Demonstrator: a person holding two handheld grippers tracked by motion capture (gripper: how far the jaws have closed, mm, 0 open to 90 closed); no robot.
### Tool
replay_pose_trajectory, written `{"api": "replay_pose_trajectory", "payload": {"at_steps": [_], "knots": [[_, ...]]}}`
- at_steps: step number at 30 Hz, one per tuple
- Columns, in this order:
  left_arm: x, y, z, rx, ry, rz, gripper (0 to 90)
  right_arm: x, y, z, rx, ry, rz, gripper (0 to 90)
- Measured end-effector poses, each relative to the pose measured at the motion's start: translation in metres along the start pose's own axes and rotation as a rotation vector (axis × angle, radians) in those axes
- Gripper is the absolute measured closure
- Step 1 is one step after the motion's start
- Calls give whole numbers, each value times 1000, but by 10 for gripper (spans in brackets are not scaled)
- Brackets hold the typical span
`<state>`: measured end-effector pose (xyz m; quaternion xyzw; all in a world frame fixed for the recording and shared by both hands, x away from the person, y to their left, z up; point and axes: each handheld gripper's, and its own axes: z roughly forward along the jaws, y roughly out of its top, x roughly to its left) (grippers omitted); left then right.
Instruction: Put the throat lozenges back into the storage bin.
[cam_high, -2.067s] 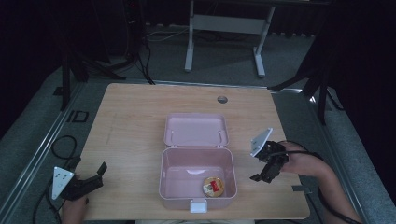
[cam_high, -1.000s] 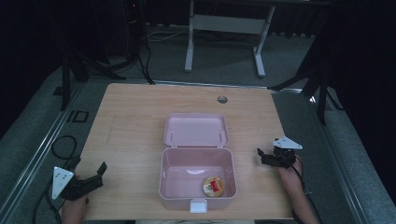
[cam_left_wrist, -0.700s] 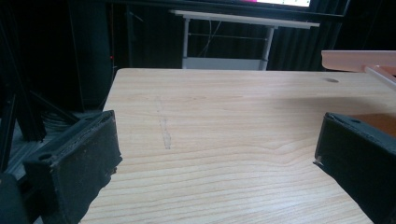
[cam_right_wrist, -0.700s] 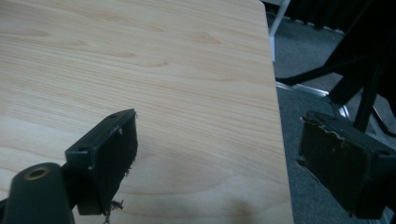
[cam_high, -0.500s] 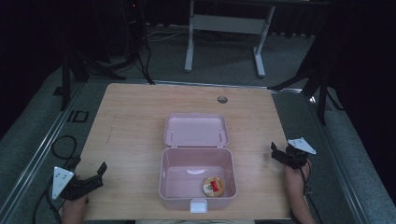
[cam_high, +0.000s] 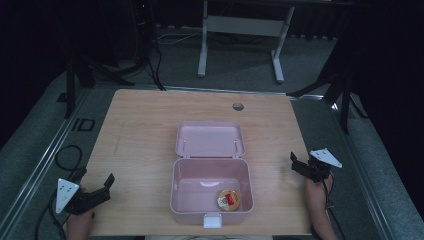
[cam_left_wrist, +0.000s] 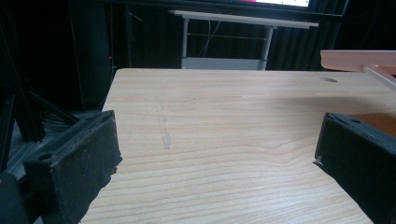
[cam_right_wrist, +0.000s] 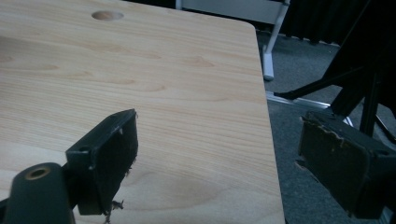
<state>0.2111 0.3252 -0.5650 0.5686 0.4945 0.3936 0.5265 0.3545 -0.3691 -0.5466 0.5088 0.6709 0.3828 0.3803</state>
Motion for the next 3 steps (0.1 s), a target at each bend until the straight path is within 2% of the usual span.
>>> {"api": "replay_pose_trajectory", "payload": {"at_steps": [3], "knots": [[0, 0, 0, -1, -1, -1, 3, 0, 0, 0, 3, 6, -5, 119]]}}
